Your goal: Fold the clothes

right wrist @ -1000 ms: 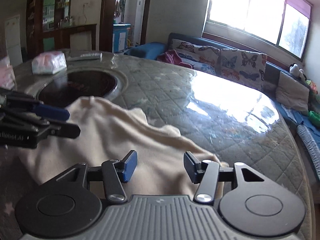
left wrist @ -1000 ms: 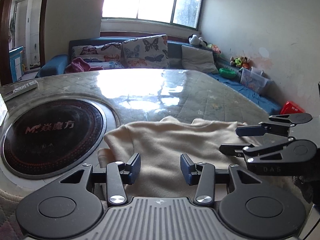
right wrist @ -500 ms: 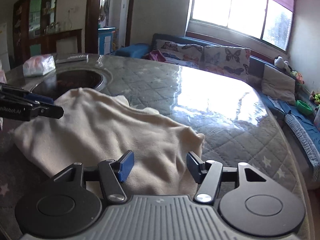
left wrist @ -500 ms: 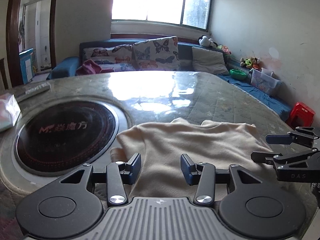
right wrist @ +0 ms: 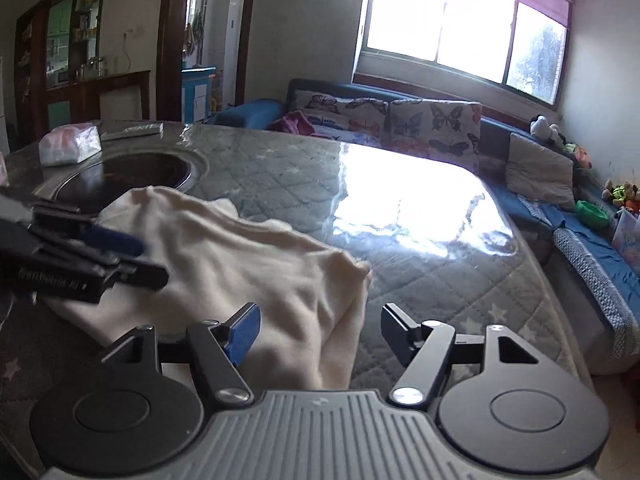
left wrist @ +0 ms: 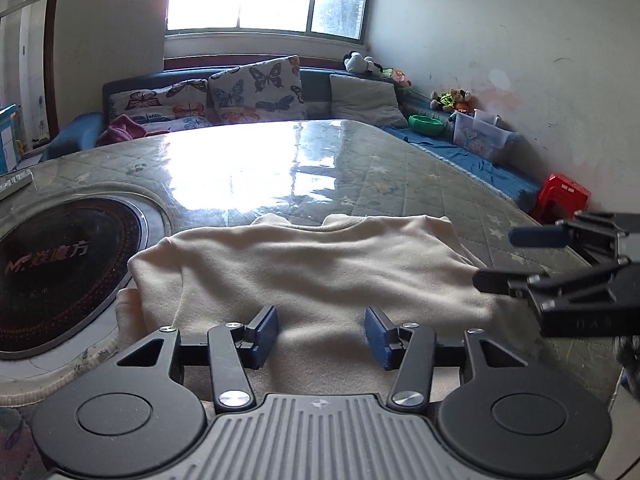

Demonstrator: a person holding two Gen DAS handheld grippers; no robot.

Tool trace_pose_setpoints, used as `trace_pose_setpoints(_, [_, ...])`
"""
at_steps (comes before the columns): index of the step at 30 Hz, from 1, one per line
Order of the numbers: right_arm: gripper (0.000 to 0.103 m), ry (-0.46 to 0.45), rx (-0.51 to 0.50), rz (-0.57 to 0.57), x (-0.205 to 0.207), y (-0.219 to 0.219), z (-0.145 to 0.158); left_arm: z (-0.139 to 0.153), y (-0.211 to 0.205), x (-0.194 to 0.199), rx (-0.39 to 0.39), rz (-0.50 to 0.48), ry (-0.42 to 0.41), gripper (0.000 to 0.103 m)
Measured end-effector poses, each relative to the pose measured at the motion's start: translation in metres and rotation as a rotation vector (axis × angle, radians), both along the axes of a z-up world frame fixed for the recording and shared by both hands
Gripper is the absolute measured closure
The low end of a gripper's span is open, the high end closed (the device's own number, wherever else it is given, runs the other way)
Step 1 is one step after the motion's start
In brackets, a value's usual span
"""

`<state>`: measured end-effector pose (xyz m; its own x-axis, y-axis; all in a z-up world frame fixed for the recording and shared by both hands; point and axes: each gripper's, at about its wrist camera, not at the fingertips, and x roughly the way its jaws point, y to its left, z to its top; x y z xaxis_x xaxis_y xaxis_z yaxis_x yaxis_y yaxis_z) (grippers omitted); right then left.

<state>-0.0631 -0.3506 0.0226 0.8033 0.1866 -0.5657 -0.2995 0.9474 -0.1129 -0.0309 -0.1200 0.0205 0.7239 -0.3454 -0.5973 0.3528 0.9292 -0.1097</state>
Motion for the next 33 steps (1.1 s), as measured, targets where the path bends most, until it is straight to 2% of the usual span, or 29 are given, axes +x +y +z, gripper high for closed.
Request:
trace_pose_setpoints(2, [0.026, 0.012, -0.001, -0.011, 0.01, -0.001, -0.004, 0.002, 0.001, -0.001, -0.007, 0.005, 0.004, 0.051])
trace_pose_setpoints(6, [0.026, 0.054, -0.003, -0.018, 0.022, -0.003, -0.016, 0.007, 0.014, -0.004, -0.027, 0.029, 0.01, 0.05])
trace_pose_setpoints(11, [0.026, 0.025, 0.004, 0.02, 0.02, 0.005, 0.001, 0.013, 0.031, -0.009, -0.046, 0.06, 0.013, 0.05])
trace_pose_setpoints(16, [0.026, 0.063, 0.062, 0.114, 0.045, 0.032, 0.013, 0.013, 0.038, -0.013, -0.052, 0.074, 0.013, 0.05])
trace_pose_setpoints(24, [0.026, 0.133, 0.007, 0.171, 0.099, 0.078, 0.0, 0.008, 0.04, -0.012, -0.061, 0.061, 0.02, 0.05])
trace_pose_setpoints(29, [0.026, 0.163, -0.024, 0.133, 0.124, 0.092, -0.015, 0.006, 0.044, -0.011, -0.07, 0.051, 0.025, 0.05])
trace_pose_setpoints(33, [0.026, 0.136, -0.014, 0.123, 0.123, 0.086, -0.009, 0.009, 0.05, -0.013, -0.088, 0.053, 0.024, 0.05])
